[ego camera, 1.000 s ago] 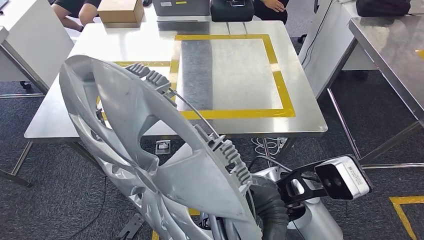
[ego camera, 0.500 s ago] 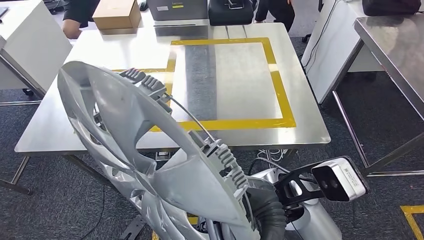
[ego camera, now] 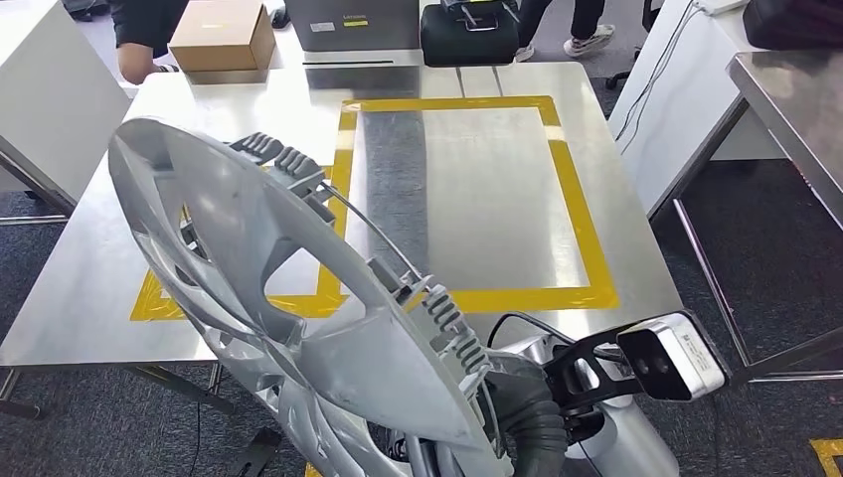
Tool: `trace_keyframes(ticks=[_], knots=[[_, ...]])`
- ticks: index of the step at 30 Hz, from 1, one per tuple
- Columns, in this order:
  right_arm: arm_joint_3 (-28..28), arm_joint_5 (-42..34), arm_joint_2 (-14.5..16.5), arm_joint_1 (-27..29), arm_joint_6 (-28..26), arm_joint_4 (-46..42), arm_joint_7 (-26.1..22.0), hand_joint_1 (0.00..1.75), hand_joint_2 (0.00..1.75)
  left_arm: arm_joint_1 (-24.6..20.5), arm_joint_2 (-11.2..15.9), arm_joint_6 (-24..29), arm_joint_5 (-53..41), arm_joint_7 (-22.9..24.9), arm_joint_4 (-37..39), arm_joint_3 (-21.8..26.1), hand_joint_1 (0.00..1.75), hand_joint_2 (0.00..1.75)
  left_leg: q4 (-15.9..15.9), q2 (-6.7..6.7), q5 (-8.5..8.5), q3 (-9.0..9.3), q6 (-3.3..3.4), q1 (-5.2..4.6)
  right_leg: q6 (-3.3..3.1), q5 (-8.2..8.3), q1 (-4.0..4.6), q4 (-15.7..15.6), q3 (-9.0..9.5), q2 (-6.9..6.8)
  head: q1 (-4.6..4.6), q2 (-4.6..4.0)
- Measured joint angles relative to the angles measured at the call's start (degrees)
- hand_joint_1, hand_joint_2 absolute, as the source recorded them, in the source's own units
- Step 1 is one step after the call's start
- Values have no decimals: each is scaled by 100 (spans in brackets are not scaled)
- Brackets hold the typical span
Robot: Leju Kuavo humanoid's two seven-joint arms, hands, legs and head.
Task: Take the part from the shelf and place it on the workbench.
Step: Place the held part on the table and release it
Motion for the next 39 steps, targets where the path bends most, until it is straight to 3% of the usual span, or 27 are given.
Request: trace_keyframes(ticks=[1, 2, 3, 5, 6, 7, 8, 12, 13, 15, 17, 18, 19, 21, 23, 27, 29, 31, 32, 33, 34, 36, 38, 39], knots=[[2, 1, -17, 6, 8, 14, 2, 175, 175, 15, -13, 3, 0, -2, 1, 0, 0, 175, -19, -10, -43, 56, -6, 5, 23, -57, -6, 358, -288, 0, 2, 0], [5, 2, -33, 16, 13, 31, 4, 175, 175, 38, -26, 4, -2, -2, 1, -1, 0, 175, -19, -19, -93, 106, -20, 12, 77, -12, -12, 559, -520, -1, 3, 0], [7, 4, -48, 24, 16, 47, 7, 175, 175, 59, -35, 5, -3, -2, 2, -1, 0, 175, -14, -30, -138, 147, -44, 19, 152, 145, -21, 551, -659, -2, 3, 0], [8, 4, -64, 26, 17, 64, 8, 175, 175, 80, -57, 13, -7, -3, 2, -1, 0, 175, 32, -60, -222, 197, -107, 38, 321, 729, -44, -32, -704, -13, 4, 0], [8, 3, -66, 25, 17, 67, 7, 175, 175, 80, -60, 19, -9, -4, 2, -1, 0, 175, 80, -76, -266, 194, -148, 36, 352, 977, -43, -345, -670, -26, 4, 0], [8, 1, -66, 23, 17, 68, 7, 175, 175, 80, -62, 25, -11, -4, 2, -1, 0, 175, 137, -87, -307, 180, -188, 33, 332, 1143, -41, -578, -635, -32, 2, 0], [9, 1, -65, 24, 17, 68, 8, 175, 175, 81, -60, 31, -14, -4, 3, -1, 0, 175, 184, -94, -338, 162, -220, 27, 276, 1204, -31, -673, -621, -35, -1, 0], [-1, 0, -26, 10, 17, 39, 9, 175, 175, 54, -54, 69, -26, -10, -1, -2, 0, 175, 333, -41, -456, 99, -326, 44, 21, 1181, -55, -677, -569, -24, -8, 0], [-5, -1, -8, 3, 17, 32, 9, 175, 175, 44, -52, 75, -28, -13, -2, -2, 0, 175, 521, -3, -565, 21, -361, 56, -35, 1177, -77, -690, -540, -26, -9, 0], [-5, -2, 16, -4, 15, 28, 8, 175, 175, 37, -49, 75, -30, -15, -3, -1, 0, 175, 1226, 61, -890, -295, -420, 92, -113, 1155, -80, -694, -491, -30, -15, 0], [0, 0, 24, -4, 10, 28, 9, 175, 175, 38, -46, 75, -29, -15, -3, -1, 0, 175, 1888, 84, -1078, -631, -464, 141, -139, 1136, -77, -692, -458, -30, -14, 0], [2, 0, 25, -3, 8, 28, 9, 175, 175, 37, -45, 75, -30, -15, -3, -1, 0, 175, 1935, 96, -1018, -671, -482, 167, -141, 1125, -81, -692, -439, -27, -14, 0], [2, 1, 27, -3, 8, 28, 10, 175, 175, 34, -44, 75, -30, -15, -3, -1, 0, 175, 1756, 109, -864, -600, -494, 193, -131, 1110, -87, -691, -414, -22, -14, 0], [-1, 0, 38, -5, 7, 23, 10, 175, 175, 25, -38, 75, -30, -15, -3, -1, 0, 175, 977, 124, -484, -212, -517, 230, -81, 1069, -93, -692, -355, -9, -13, 0], [-3, -1, 49, -14, 5, 11, 9, 175, 175, 3, -37, 75, -29, -16, -3, -1, 0, 175, 439, 125, -375, 83, -506, 212, -10, 1035, -68, -690, -339, -2, -10, 0], [-6, 4, 55, -23, -8, -11, 14, 175, 175, -19, -43, 86, -58, -15, -5, -1, 0, 175, 320, 112, -427, 154, -358, 170, 111, 983, -63, -676, -361, -38, -3, 0], [-17, 9, 51, -29, -31, -24, 16, 175, 175, -32, -47, 97, -99, -15, -7, -1, 0, 175, 275, 112, -420, 192, -251, 162, 71, 777, -55, -216, -599, -56, 5, 0], [-29, 38, 41, -29, -53, -28, 19, 175, 175, -42, -51, 99, -132, -9, -8, -1, 0, 175, 276, 111, -437, 198, -182, 106, -6, 490, -32, 632, -1066, -59, 10, 0], [-34, 88, 31, -26, -68, -29, 21, 175, 175, -41, -55, 93, -150, -3, -8, -2, 0, 175, 277, 106, -445, 202, -164, 75, -19, 412, -17, 964, -1269, -59, 10, 0], [-41, 169, 23, -26, -92, -29, 21, 175, 175, -41, -58, 86, -163, 4, -8, -2, 0, 175, 278, 98, -452, 212, -150, 46, -13, 423, -1, 1092, -1373, -59, 10, 0], [-57, 328, 19, -32, -147, -29, 18, 175, 175, -41, -61, 78, -177, 9, -8, -3, 0, 175, 279, 88, -459, 228, -139, 20, 4, 526, 18, 985, -1360, -59, 11, 0], [-112, 950, 22, -92, -414, -23, -25, 175, 175, -45, -69, 63, -194, 13, -10, -2, 0, 175, 279, 68, -476, 269, -127, -21, 17, 900, 67, 212, -1042, -60, 11, 0], [-174, 1875, 46, -217, -937, 23, -140, 175, 175, -53, -81, 48, -195, 12, -12, 1, 0, 175, 302, 54, -501, 271, -144, -68, -58, 1196, 113, -470, -740, -53, 7, 0], [-198, 2367, 74, -291, -1295, 69, -218, 175, 175, -54, -86, 43, -194, 10, -12, 5, 0, 175, 311, 52, -508, 260, -159, -76, -104, 1254, 133, -601, -686, -50, 6, 0]])
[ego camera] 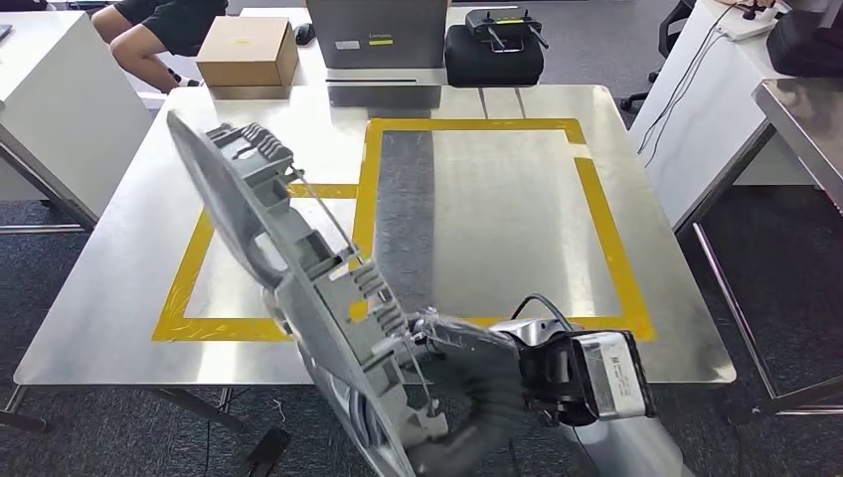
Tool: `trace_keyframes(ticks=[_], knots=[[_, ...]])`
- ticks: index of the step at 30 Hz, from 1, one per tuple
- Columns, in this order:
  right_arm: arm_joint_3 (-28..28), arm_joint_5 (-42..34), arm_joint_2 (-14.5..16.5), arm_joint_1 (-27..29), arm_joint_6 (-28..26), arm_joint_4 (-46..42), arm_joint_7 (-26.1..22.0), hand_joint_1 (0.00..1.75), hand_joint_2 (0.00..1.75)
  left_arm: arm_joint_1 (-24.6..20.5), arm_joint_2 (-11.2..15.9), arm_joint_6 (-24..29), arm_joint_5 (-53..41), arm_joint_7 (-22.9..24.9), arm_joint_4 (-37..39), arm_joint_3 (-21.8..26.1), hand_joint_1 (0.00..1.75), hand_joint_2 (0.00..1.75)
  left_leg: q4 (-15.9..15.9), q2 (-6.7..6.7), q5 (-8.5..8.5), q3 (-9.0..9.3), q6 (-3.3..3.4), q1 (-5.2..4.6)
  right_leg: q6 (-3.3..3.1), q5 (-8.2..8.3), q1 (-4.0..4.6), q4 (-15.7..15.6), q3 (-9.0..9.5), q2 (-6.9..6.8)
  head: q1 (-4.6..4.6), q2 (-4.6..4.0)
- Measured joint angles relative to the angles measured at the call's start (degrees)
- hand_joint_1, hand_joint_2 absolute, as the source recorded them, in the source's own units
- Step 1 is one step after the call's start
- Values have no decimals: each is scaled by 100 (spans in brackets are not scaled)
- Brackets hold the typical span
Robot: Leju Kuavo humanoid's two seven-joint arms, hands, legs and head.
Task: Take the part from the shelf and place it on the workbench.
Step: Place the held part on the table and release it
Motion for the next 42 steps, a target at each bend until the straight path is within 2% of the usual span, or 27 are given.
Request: trace_keyframes(ticks=[3, 4, 5, 7, 8, 9, 10, 11, 13, 14, 15, 19, 21, 23, 24, 25, 26, 28, 30, 33, 35, 36, 38, 39, 40, 41, 42], knots=[[-63, 1244, 132, -263, -1120, 159, -188, 175, 175, 11, -3, -5, -10, -6, -1, 22, 0, 175, 50, 1, -31, -46, -67, 12, -89, 55, -21, -57, 15, 5, -1, 0], [-79, 1535, 180, -370, -1397, 204, -216, 175, 175, 13, -6, -5, -25, -7, -1, 28, 0, 175, 166, 6, -109, -102, -106, 25, -111, 65, -47, -71, 25, 5, -4, 0], [-89, 1787, 224, -480, -1621, 249, -231, 175, 175, 14, -12, 3, -40, -5, -1, 33, 0, 175, 396, 11, -242, -209, -151, 46, -128, 71, -74, -84, 39, 5, -6, 0], [-89, 2244, 288, -695, -1977, 352, -251, 175, 175, 17, -38, 23, -77, 9, -1, 35, 0, 175, 1125, 27, -575, -557, -243, 112, -140, 63, -79, -80, 50, 6, -9, 0], [-79, 2447, 305, -786, -2117, 413, -260, 175, 175, 19, -52, 28, -97, 22, -1, 35, 0, 175, 1459, 34, -680, -731, -277, 144, -141, 61, -79, -78, 53, 8, -8, 0], [-62, 2624, 315, -865, -2234, 473, -268, 175, 175, 20, -65, 21, -121, 36, 0, 35, 0, 175, 1640, 42, -693, -843, -303, 172, -143, 58, -81, -75, 58, 11, -9, 0], [-36, 2794, 324, -937, -2351, 536, -277, 175, 175, 20, -74, 6, -146, 48, -1, 35, 0, 175, 1590, 50, -590, -850, -322, 198, -140, 50, -85, -74, 66, 17, -9, 0], [0, 2971, 334, -1000, -2474, 596, -289, 175, 175, 19, -79, -8, -163, 58, -1, 35, 0, 175, 1319, 58, -396, -747, -332, 219, -131, 40, -91, -73, 80, 23, -9, 0], [87, 3393, 358, -1129, -2752, 705, -326, 175, 175, 15, -84, -23, -197, 70, -2, 35, 0, 175, 496, 69, -1, -373, -327, 235, -92, 12, -91, -77, 109, 34, -8, 0], [136, 3625, 368, -1204, -2904, 755, -350, 175, 175, 10, -87, -23, -218, 77, -3, 36, 0, 175, 205, 67, 93, -229, -308, 223, -68, 3, -83, -77, 107, 36, -7, 0], [190, 3867, 374, -1288, -3057, 808, -370, 175, 175, 9, -92, -23, -245, 86, -7, 36, 0, 175, 50, 63, 115, -152, -286, 203, -42, 1, -74, -79, 98, 35, -6, 0], [433, 4580, 357, -1667, -3483, 1041, -388, 175, 175, 4, -122, -23, -366, 129, -43, 37, 0, 175, -47, 62, 125, -107, -137, 176, 65, -43, -82, -19, 32, 27, -3, 0], [606, 4950, 308, -1895, -3616, 1175, -386, 175, 175, -13, -140, -23, -430, 150, -70, 40, 0, 175, -96, 68, 147, -80, -62, 189, 42, -251, -83, 462, -224, 18, 3, 0], [850, 5407, 225, -2114, -3724, 1353, -384, 175, 175, -18, -157, -31, -494, 169, -84, 42, 0, 175, -97, 65, 142, -80, -29, 172, 13, -515, -79, 1277, -650, 17, 5, 0], [982, 5609, 183, -2209, -3759, 1455, -376, 175, 175, -16, -162, -36, -520, 177, -85, 42, 0, 175, -96, 60, 139, -79, -23, 165, 23, -574, -78, 1562, -815, 17, 5, 0], [1118, 5795, 145, -2302, -3792, 1563, -364, 175, 175, -14, -164, -43, -541, 185, -86, 43, 0, 175, -93, 51, 137, -76, -21, 161, 52, -541, -78, 1623, -875, 17, 6, 0], [1243, 5949, 119, -2395, -3825, 1666, -352, 175, 175, -12, -164, -48, -560, 195, -89, 46, 0, 175, -89, 42, 135, -73, -23, 160, 92, -420, -78, 1429, -812, 15, 6, 0], [1478, 6188, 82, -2583, -3882, 1865, -338, 175, 175, -13, -166, -58, -585, 210, -103, 62, 0, 175, -61, 25, 118, -76, -46, 150, 148, -76, -72, 595, -446, 8, 7, 0], [1649, 6285, 62, -2725, -3912, 2012, -338, 175, 175, -13, -169, -64, -595, 220, -120, 77, 0, 175, -14, 13, 90, -100, -92, 130, 111, 131, -55, 31, -179, 4, 2, 0], [1814, 6317, 40, -2835, -3928, 2158, -334, 175, 175, -8, -164, -66, -600, 226, -128, 89, 0, 175, 12, 10, 65, -124, -164, 140, 13, 170, -46, -48, -137, 8, -1, 0], [1895, 6377, 35, -2896, -3935, 2225, -313, 175, 175, -7, -158, -66, -604, 226, -131, 105, 0, 175, 207, 25, -78, -219, -231, 159, -48, 180, -86, -67, -117, 11, -6, 0], [1937, 6443, 34, -2928, -3941, 2257, -298, 175, 175, -6, -156, -67, -611, 226, -131, 117, 0, 175, 466, 34, -226, -342, -265, 173, -72, 180, -103, -72, -107, 12, -9, 0], [2046, 6654, 29, -2994, -3961, 2354, -269, 175, 175, 0, -158, -70, -642, 237, -131, 142, 0, 175, 1217, 43, -554, -699, -325, 202, -99, 173, -98, -70, -103, 15, -10, 0], [2111, 6765, 26, -3027, -3971, 2422, -257, 175, 175, 3, -158, -72, -657, 247, -131, 151, 0, 175, 1513, 44, -636, -850, -344, 213, -100, 171, -96, -68, -101, 17, -10, 0], [2181, 6864, 23, -3058, -3979, 2507, -248, 175, 175, 6, -158, -74, -667, 258, -131, 162, 0, 175, 1621, 45, -613, -916, -355, 221, -100, 169, -94, -67, -96, 21, -10, 0], [2249, 6942, 22, -3089, -3983, 2601, -240, 175, 175, 6, -156, -76, -672, 267, -131, 173, 0, 175, 1496, 49, -486, -871, -355, 227, -100, 167, -95, -66, -88, 25, -10, 0], [2315, 7003, 24, -3125, -3983, 2702, -237, 175, 175, 5, -154, -80, -678, 273, -131, 184, 0, 175, 1164, 54, -287, -719, -345, 230, -98, 165, -95, -66, -78, 32, -10, 0]])
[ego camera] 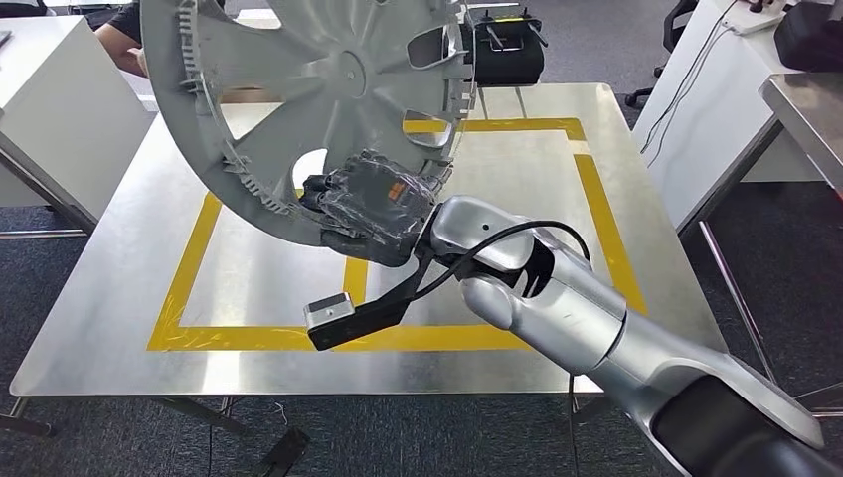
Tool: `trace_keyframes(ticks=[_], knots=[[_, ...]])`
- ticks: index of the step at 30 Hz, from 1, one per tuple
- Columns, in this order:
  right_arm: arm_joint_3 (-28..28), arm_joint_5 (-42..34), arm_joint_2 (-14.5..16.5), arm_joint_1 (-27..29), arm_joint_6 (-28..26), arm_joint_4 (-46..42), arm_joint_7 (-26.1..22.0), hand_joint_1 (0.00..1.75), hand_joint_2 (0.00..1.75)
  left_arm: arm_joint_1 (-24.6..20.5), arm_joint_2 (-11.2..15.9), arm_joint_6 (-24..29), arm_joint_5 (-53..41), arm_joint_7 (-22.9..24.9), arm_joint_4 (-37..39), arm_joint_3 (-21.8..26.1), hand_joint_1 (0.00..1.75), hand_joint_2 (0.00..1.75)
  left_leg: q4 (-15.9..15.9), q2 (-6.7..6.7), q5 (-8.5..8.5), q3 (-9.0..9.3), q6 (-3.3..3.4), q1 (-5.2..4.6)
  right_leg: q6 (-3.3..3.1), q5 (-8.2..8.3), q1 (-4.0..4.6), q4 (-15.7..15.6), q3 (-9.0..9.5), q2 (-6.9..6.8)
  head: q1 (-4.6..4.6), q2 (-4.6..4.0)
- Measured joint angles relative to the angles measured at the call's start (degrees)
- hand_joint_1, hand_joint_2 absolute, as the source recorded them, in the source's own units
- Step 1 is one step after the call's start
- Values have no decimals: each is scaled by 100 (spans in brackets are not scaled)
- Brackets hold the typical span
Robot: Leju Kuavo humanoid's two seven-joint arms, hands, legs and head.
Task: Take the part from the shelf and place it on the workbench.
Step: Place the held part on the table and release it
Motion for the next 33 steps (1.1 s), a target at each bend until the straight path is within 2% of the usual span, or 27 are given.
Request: trace_keyframes(ticks=[2, 3, 6, 8, 9, 11, 12, 13, 14, 15, 16, 18, 19, 22, 23, 25, 27, 28, 29, 30, 32, 33], knots=[[123, 99, 8, -94, 5, 219, 2, 175, 175, -5, 7, -9, -21, 4, 0, 31, 0, 175, -786, 6, 315, 382, 47, -12, 14, -6, 17, 1, 3, 15, 2, 0], [178, 137, 13, -141, 8, 325, 2, 175, 175, -7, 9, -15, -32, 7, 0, 50, 0, 175, -1023, 8, 374, 505, 73, -26, 27, -5, 33, 1, -7, 19, 2, 0], [306, 187, 16, -208, 9, 557, 2, 175, 175, -7, 8, -25, -46, 17, -1, 92, 0, 175, -1159, 9, 371, 585, 158, -53, 99, -3, 58, -14, -31, 18, 3, 0], [346, 202, 15, -234, 11, 646, 3, 175, 175, -13, 7, -27, -50, 20, -4, 108, 0, 175, -1216, 11, 406, 613, 234, -37, 129, -92, 57, 139, -119, 7, 9, 0], [365, 226, 14, -253, 18, 690, 9, 175, 175, -17, 5, -27, -51, 20, -6, 118, 0, 175, -1242, 14, 422, 626, 268, -27, 120, -209, 56, 390, -246, 2, 12, 0], [428, 313, 8, -286, 48, 803, 34, 175, 175, -21, 1, -42, -55, 22, -7, 135, 0, 175, -1247, 13, 422, 628, 300, -34, 81, -513, 45, 1184, -631, -1, 16, 0], [471, 366, 7, -290, 67, 883, 50, 175, 175, -18, -1, -54, -60, 23, -7, 140, 0, 175, -1246, 9, 419, 629, 305, -37, 83, -615, 40, 1534, -809, -1, 15, 0], [516, 415, 5, -294, 81, 977, 61, 175, 175, -16, -2, -67, -67, 26, -7, 144, 0, 175, -1244, 1, 418, 630, 307, -39, 106, -640, 36, 1707, -906, -2, 16, 0], [561, 456, 6, -303, 92, 1084, 66, 175, 175, -15, -3, -75, -75, 28, -7, 150, 0, 175, -1241, -8, 416, 631, 305, -39, 145, -575, 28, 1640, -888, -4, 16, 0], [599, 491, 10, -318, 93, 1203, 69, 175, 175, -15, -4, -81, -81, 29, -7, 158, 0, 175, -1233, -18, 411, 633, 297, -39, 191, -439, 20, 1348, -759, -9, 16, 0], [631, 514, 17, -344, 93, 1317, 69, 175, 175, -15, -5, -86, -85, 31, -7, 168, 0, 175, -1216, -26, 400, 630, 281, -39, 229, -274, 15, 926, -560, -22, 17, 0], [688, 538, 37, -406, 95, 1541, 69, 175, 175, -17, -7, -95, -90, 37, -7, 191, 0, 175, -1150, -31, 361, 598, 227, -68, 228, -42, 23, 248, -228, -44, 12, 0], [711, 545, 44, -428, 97, 1645, 69, 175, 175, -17, -6, -98, -92, 42, -7, 203, 0, 175, -1125, -30, 346, 582, 203, -76, 200, -3, 37, 108, -156, -49, 10, 0], [751, 553, 53, -442, 104, 1945, 73, 175, 175, -17, -1, -99, -103, 72, -7, 232, 0, 175, -1089, -19, 308, 558, 134, -51, 100, 13, 44, 74, -133, -37, 7, 0], [756, 552, 55, -443, 107, 2041, 75, 175, 175, -18, 0, -99, -108, 84, -7, 234, 0, 175, -1000, -14, 240, 517, 102, -42, 66, 18, 27, 67, -120, -34, 4, 0], [756, 550, 60, -442, 106, 2225, 85, 175, 175, -19, 3, -99, -123, 105, -6, 237, 0, 175, -498, -2, -40, 282, 45, -24, 11, 19, 3, 58, -99, -28, 1, 0], [757, 543, 58, -426, 105, 2370, 102, 175, 175, -16, 4, -99, -144, 118, -4, 238, 0, 175, 232, 3, -331, -74, 10, -10, -20, 14, 13, 60, -96, -21, 0, 0], [758, 537, 56, -411, 105, 2436, 112, 175, 175, -14, 7, -99, -154, 125, -3, 239, 0, 175, 451, 5, -368, -197, 4, -7, -24, 11, 18, 61, -94, -15, -1, 0], [757, 531, 51, -395, 105, 2502, 126, 175, 175, -12, 10, -99, -159, 130, -3, 239, 0, 175, 474, 6, -306, -229, 8, -6, -27, 9, 22, 62, -89, -7, -2, 0], [756, 525, 46, -381, 105, 2566, 139, 175, 175, -12, 15, -99, -161, 133, -2, 240, 0, 175, 269, 7, -143, -149, 24, -7, -30, 6, 25, 63, -81, 4, -2, 0], [746, 519, 39, -370, 104, 2669, 160, 175, 175, -14, 34, -99, -163, 137, -2, 242, 0, 175, -492, 6, 239, 207, 89, -18, -29, 1, 40, 61, -72, 28, -1, 0], [740, 518, 35, -372, 103, 2707, 169, 175, 175, -17, 43, -99, -163, 138, -2, 243, 0, 175, -817, 7, 345, 370, 126, -32, -21, 0, 54, 61, -79, 39, 0, 0]])
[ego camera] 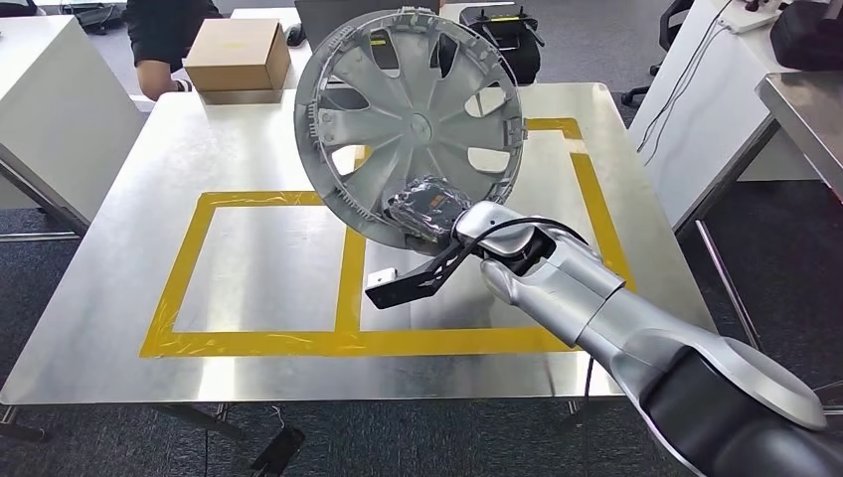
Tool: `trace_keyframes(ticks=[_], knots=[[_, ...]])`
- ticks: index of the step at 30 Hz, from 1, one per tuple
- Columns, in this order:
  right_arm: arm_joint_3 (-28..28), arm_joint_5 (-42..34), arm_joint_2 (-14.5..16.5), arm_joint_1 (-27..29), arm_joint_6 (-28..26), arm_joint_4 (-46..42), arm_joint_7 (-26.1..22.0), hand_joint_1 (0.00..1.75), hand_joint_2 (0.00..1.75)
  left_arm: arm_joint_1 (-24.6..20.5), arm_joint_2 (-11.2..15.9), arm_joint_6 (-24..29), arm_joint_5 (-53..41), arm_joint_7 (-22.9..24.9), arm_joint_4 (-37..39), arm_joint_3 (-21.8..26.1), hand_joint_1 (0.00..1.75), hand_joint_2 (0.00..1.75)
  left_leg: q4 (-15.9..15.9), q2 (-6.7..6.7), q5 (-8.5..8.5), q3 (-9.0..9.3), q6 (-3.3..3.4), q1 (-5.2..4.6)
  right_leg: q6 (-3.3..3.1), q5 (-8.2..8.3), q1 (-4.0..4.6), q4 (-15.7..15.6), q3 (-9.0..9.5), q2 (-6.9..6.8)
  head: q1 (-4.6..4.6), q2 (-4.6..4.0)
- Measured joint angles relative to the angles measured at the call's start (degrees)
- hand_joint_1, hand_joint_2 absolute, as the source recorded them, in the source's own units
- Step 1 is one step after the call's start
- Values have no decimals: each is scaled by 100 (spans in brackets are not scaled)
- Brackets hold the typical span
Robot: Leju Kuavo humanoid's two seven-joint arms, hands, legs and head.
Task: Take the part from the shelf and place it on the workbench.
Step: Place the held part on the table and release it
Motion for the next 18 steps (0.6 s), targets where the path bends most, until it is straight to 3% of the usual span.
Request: trace_keyframes(ticks=[1, 4, 6, 9, 10, 11, 12, 14, 16, 18], knots=[[-7, 4, -3, 0, -1, 34, 12, 175, 175, -3, 8, 0, 0, 2, 0, 2, 0, 175, -187, 2, 34, 100, 29, -17, 14, 3, 12, -1, -12, 7, -1, 0], [-34, 42, -13, 16, 3, 182, 60, 175, 175, -7, 11, 0, 0, 13, -1, 12, 0, 175, -325, 10, 30, 180, 93, -29, 91, 8, 22, -30, -28, 5, 1, 0], [-77, 75, -33, 13, 18, 335, 97, 175, 175, -13, 7, 0, 0, 17, -2, 27, 0, 175, -435, 11, 81, 245, 154, -3, 117, -103, 28, 151, -113, -9, 9, 0], [-122, 126, -63, 13, 86, 623, 149, 175, 175, -23, -5, -15, 0, 21, -1, 39, 0, 175, -487, 4, 110, 277, 190, 2, 86, -524, 16, 1206, -606, -23, 16, 0], [-126, 145, -75, 26, 110, 727, 168, 175, 175, -22, -10, -23, 0, 24, 0, 40, 0, 175, -485, -4, 109, 277, 189, 3, 101, -605, 9, 1505, -757, -24, 16, 0], [-128, 161, -89, 38, 131, 829, 185, 175, 175, -22, -14, -29, 1, 26, 0, 40, 0, 175, -480, -15, 107, 278, 187, 5, 140, -600, -3, 1599, -812, -25, 17, 0], [-133, 174, -104, 47, 147, 924, 201, 175, 175, -21, -19, -31, 1, 28, 0, 41, 0, 175, -470, -26, 102, 280, 179, 9, 196, -504, -20, 1443, -746, -30, 17, 0], [-150, 187, -132, 47, 166, 1076, 217, 175, 175, -22, -24, -33, 2, 30, 0, 42, 0, 175, -421, -43, 68, 271, 131, 9, 300, -192, -62, 640, -368, -60, 18, 0], [-164, 194, -140, 46, 169, 1163, 220, 175, 175, -25, -21, -33, 2, 32, 0, 44, 0, 175, -352, -40, 24, 238, 64, -14, 295, -10, -72, 85, -90, -65, 12, 0], [-167, 198, -137, 54, 170, 1228, 221, 175, 175, -27, -17, -34, 3, 37, 0, 46, 0, 175, -322, -31, 9, 215, 30, -25, 234, 9, -55, 34, -59, -40, 5, 0]])
